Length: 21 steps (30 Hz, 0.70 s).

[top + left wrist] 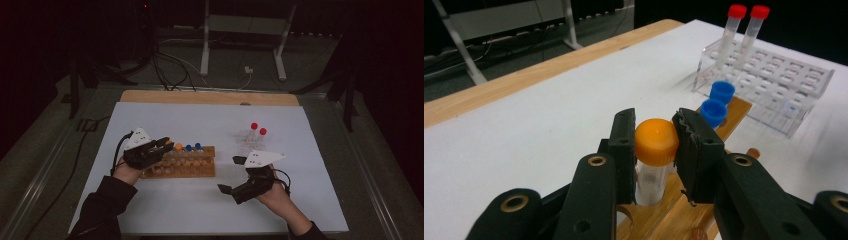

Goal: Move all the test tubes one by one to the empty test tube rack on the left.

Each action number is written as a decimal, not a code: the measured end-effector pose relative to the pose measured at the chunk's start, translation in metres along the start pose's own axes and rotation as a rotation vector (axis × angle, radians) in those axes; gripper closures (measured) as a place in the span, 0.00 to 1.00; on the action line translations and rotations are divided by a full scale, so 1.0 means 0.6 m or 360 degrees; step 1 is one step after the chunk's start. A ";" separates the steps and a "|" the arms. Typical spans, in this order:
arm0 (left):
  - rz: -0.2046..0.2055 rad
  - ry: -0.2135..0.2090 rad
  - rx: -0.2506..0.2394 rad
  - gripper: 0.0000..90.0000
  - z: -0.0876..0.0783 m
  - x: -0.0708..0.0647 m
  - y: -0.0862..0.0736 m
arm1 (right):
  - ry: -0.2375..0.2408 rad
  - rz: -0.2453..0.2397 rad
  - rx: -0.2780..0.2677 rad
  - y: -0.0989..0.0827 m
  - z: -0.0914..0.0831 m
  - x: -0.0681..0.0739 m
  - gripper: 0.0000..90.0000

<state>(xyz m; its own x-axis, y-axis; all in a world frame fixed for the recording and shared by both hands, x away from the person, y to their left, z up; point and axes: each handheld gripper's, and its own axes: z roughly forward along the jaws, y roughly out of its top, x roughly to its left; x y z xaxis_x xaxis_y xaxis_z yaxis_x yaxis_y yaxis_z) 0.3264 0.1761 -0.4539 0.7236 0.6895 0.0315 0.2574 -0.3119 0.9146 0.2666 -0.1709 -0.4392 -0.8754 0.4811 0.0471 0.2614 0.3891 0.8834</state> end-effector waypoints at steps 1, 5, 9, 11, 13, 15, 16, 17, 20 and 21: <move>0.0024 0.0013 0.0018 0.80 0.002 -0.001 -0.001 | 0.0006 -0.0001 -0.0008 0.000 -0.001 0.000 0.00; 0.0022 0.0009 0.0037 0.80 0.007 -0.002 -0.004 | 0.0006 -0.0009 -0.0009 0.001 -0.003 0.000 0.00; 0.0023 -0.0003 0.0040 0.80 0.005 0.000 -0.006 | 0.0009 -0.0009 -0.0007 0.001 -0.004 0.000 0.00; 0.0027 -0.0004 0.0037 0.80 0.003 0.000 -0.008 | 0.0006 -0.0018 -0.0007 0.002 -0.005 0.000 0.00; 0.0014 -0.0010 0.0034 0.79 0.002 0.003 -0.010 | 0.0010 -0.0019 -0.0012 0.003 -0.007 -0.001 0.00; 0.0002 -0.0019 0.0045 0.79 0.000 0.005 -0.009 | 0.0008 -0.0019 -0.0017 0.004 -0.009 -0.001 0.00; 0.0007 -0.0018 0.0050 0.79 0.000 0.005 -0.009 | 0.0009 -0.0017 -0.0022 0.004 -0.010 -0.001 0.00; 0.0004 -0.0019 0.0053 0.79 0.001 0.004 -0.008 | 0.0007 -0.0018 -0.0025 0.005 -0.011 -0.002 0.00; -0.0004 -0.0031 0.0054 0.79 0.001 0.005 -0.008 | 0.0009 -0.0014 -0.0033 0.007 -0.015 -0.003 0.00; -0.0014 -0.0040 0.0051 0.78 0.001 0.005 -0.008 | 0.0006 -0.0022 -0.0036 0.008 -0.016 -0.004 0.00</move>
<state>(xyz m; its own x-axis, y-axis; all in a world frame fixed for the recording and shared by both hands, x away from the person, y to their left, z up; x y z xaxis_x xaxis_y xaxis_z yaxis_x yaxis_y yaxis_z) 0.3277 0.1795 -0.4582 0.7369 0.6759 0.0132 0.2837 -0.3269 0.9015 0.2659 -0.1780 -0.4306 -0.8804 0.4727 0.0368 0.2402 0.3777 0.8942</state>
